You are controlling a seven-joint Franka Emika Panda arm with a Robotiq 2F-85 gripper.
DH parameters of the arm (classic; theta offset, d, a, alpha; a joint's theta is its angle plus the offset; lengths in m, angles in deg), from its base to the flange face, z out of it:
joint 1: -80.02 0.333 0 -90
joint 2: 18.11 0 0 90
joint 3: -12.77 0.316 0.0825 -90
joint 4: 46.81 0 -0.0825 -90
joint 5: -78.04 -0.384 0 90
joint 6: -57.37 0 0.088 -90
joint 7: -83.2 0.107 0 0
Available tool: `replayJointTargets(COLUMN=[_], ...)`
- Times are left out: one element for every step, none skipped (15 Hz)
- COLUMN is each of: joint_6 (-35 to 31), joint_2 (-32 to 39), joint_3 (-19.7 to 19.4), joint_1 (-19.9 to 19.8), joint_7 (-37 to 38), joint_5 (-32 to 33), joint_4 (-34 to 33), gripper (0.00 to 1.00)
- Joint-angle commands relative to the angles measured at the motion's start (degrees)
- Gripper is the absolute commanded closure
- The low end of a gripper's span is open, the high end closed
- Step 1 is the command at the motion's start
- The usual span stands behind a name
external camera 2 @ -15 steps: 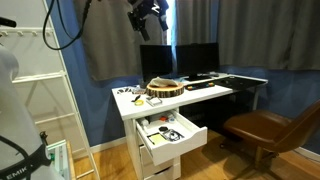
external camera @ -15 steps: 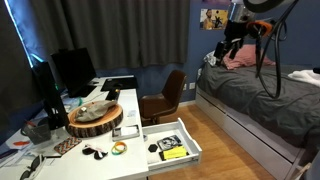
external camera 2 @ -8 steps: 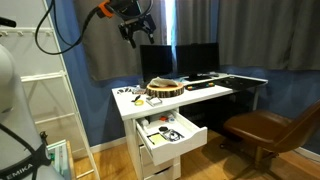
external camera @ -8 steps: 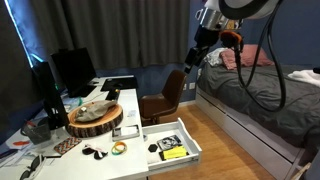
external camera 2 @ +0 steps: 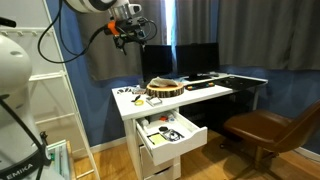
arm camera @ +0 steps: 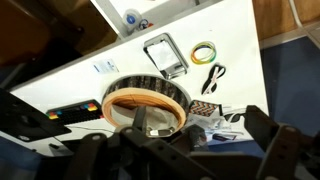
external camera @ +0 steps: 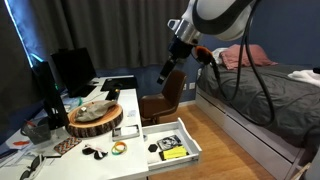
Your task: Remove the small metal tray from the countertop and put it in the opened drawer
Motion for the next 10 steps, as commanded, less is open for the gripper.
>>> replayJointTargets(joint_6=[-4.8, -4.7, -3.7, -3.5, -3.4, -3.4, -3.4, -3.4, -3.4, -3.4], joint_2=[9.1, 10.6, 11.5, 8.3, 10.0, 11.1, 11.8, 12.0, 12.0, 11.9], joint_3=[-10.2, -14.1, -18.1, -8.4, -10.8, -11.9, -12.4, -12.4, -12.4, -12.5], joint_1=[12.4, 16.9, 21.4, 11.0, 13.8, 15.1, 15.6, 15.7, 15.7, 15.7], joint_7=[-15.4, -19.6, -23.8, -17.9, -21.1, -22.6, -23.3, -23.4, -23.5, -23.6], joint_5=[-8.9, -11.1, -13.6, -11.2, -13.1, -13.9, -14.2, -14.2, -14.2, -14.2], joint_4=[-4.0, -4.9, -6.0, -2.9, -3.9, -4.7, -5.2, -5.5, -5.6, -5.7], gripper=[0.00, 0.00, 0.00, 0.00, 0.00, 0.00, 0.00, 0.00, 0.00, 0.00])
